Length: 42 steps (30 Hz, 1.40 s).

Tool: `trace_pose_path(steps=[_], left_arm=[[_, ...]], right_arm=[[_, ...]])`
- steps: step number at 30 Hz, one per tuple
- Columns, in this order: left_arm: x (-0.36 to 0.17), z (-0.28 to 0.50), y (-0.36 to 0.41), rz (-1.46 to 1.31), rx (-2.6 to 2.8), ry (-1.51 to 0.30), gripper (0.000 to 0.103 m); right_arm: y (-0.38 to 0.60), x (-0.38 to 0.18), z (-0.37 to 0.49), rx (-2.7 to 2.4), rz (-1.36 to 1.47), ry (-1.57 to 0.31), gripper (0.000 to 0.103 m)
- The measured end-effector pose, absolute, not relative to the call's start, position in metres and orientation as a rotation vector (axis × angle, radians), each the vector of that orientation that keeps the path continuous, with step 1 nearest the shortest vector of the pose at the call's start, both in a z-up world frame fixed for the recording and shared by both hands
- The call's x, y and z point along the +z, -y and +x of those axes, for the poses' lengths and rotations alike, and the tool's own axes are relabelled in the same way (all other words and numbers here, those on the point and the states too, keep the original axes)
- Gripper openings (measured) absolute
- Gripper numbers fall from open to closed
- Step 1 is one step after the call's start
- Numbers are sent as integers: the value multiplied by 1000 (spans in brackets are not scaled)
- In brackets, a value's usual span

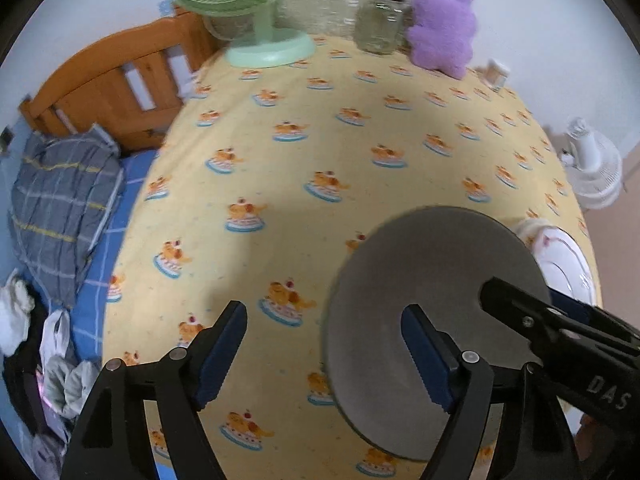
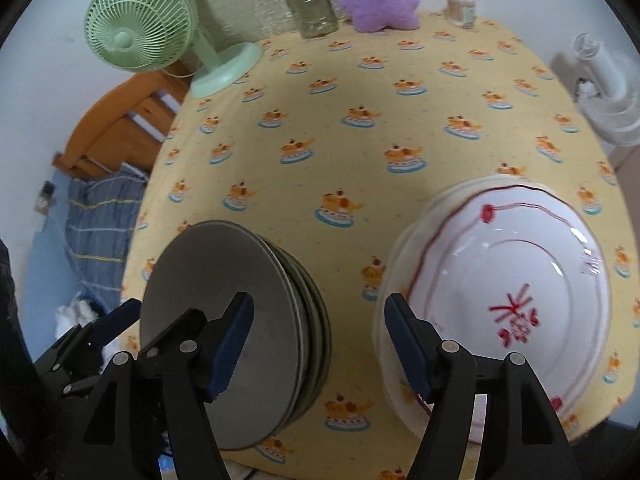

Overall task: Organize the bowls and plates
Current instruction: 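Grasp the rim of the nested cream bowl stack with both tools, then lift the bowl stack with both tools and carry it over the plates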

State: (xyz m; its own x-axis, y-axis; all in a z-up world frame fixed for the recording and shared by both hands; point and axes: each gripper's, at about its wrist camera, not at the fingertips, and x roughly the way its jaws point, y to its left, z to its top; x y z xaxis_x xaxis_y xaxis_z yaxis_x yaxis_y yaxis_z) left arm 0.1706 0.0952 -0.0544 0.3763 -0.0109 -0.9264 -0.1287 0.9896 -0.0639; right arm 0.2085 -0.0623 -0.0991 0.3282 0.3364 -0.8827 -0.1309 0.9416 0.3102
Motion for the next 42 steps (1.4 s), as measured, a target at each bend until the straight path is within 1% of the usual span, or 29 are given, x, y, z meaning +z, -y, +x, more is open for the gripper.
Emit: trace_pose_path(steps=[7, 9, 11, 13, 20, 22, 26, 30, 35, 36, 37, 38, 42], left_arm=[[-61, 166, -99, -172, 123, -1214, 81], [-64, 166, -95, -166, 125, -1221, 81], [-68, 167, -89, -158, 115, -1233, 81], [-71, 168, -86, -167, 100, -1243, 80], [-82, 180, -82, -164, 18, -1263, 76], [-84, 182, -83, -174, -17, -1265, 70], [-87, 182, -87, -202, -73, -1249, 69], [-88, 183, -89, -224, -118, -1249, 63], [-90, 185, -91, -261, -175, -1248, 60], [-90, 186, -91, -268, -183, -1248, 58], [-90, 186, -90, -277, -199, -1248, 51], [-89, 186, -88, -279, -213, -1247, 49], [-89, 186, -91, -298, -222, -1261, 49]], right_arm=[[61, -114, 220, 394, 222, -1262, 70], [61, -117, 221, 402, 227, -1271, 63], [59, -122, 223, 400, 209, -1288, 49], [59, -127, 224, 391, 201, -1311, 43], [52, -126, 225, 381, 200, -1314, 35], [49, -126, 224, 361, 197, -1316, 35], [46, -128, 225, 336, 210, -1319, 35], [40, -128, 224, 305, 191, -1315, 38], [39, -129, 225, 285, 202, -1313, 40], [40, -130, 225, 282, 210, -1315, 40], [40, -131, 226, 284, 218, -1317, 41], [39, -131, 226, 283, 224, -1318, 42], [39, -131, 226, 271, 228, -1326, 43]])
